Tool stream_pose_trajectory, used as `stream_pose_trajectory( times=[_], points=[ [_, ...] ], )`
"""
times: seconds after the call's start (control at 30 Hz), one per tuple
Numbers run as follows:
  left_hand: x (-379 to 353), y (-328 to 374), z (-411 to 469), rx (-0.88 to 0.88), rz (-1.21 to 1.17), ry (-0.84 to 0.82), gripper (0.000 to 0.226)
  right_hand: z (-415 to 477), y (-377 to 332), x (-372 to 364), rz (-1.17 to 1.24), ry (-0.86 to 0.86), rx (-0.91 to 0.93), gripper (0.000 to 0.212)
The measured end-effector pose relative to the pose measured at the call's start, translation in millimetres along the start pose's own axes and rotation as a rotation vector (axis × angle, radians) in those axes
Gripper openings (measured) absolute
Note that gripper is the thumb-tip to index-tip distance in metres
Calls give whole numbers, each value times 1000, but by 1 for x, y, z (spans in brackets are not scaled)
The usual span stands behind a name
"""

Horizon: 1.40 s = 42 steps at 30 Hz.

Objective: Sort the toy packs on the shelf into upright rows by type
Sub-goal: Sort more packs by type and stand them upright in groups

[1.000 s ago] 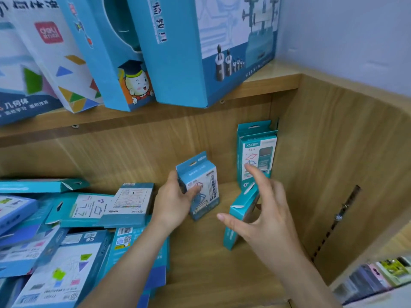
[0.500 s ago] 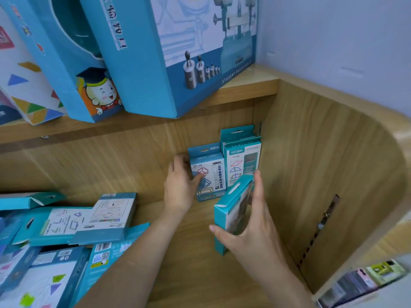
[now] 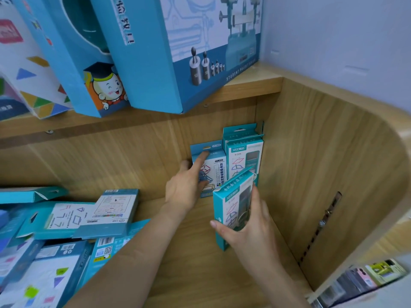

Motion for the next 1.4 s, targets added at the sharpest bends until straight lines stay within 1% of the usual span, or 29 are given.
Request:
stream_pose_trajectory(
  times=[0.07,0.1,0.17,0.2,0.23,0.3,0.33,0.37,0.4,0.43,0.5,0.57,0.63,0.77,0.93,1.0,1.13,1.23,1.4],
  points=[
    [6,-4,-4,29,-46,-7,78,-1,0,2,-5,32,-4,117],
    [13,-7,-7,41,-107,9,77,-1,0,3,-5,47,-3,116],
    [29,-8,-16,22,-287,46,69,0,-1,5,-7,68,-12,114],
    [33,-8,-22,6,-413,10,63,1,-1,7,-7,79,-21,113],
    [32,-6,-31,-8,-560,-103,58,1,-1,8,-9,92,-28,112],
    [24,14,-64,-66,-841,-449,60,3,-4,12,-30,117,-32,111],
    [20,25,-82,-96,-897,-575,64,4,-6,14,-50,127,-30,112],
    [17,33,-94,-119,-898,-608,63,4,-9,15,-71,136,-24,113],
    [15,39,-101,-134,-885,-574,57,4,-12,16,-90,143,-17,114],
    [15,44,-102,-140,-873,-500,48,3,-14,17,-106,150,-9,114],
    [9,45,-98,-77,-900,-367,33,3,-16,21,-128,157,2,110],
    [1,40,-91,24,-942,-312,20,4,-14,27,-127,160,6,99],
    [-5,40,-83,44,-902,-277,16,5,-11,34,-140,164,2,91],
    [-20,53,-60,41,-809,-192,20,8,-7,39,-201,180,20,81],
    [-33,56,-37,117,-554,-70,29,4,7,24,-189,66,23,80],
    [-29,56,-34,129,-490,-21,31,3,10,21,-164,48,44,79],
    [-3,61,-23,133,-498,105,35,10,7,20,-111,41,103,76],
    [18,69,-11,120,-518,169,37,16,0,21,-87,47,150,71],
    [36,77,9,119,-470,169,40,29,-13,25,-86,53,205,69]
  ],
)
Point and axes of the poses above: each hand's wrist, its own z-axis towards the middle knuckle, its own x-axis out of the back of the hand, y = z × x, the point moved 9 cm from there along z, towards the middle knuckle, and after that the axes turned 2 degrees about z, right-handed, at the moved point
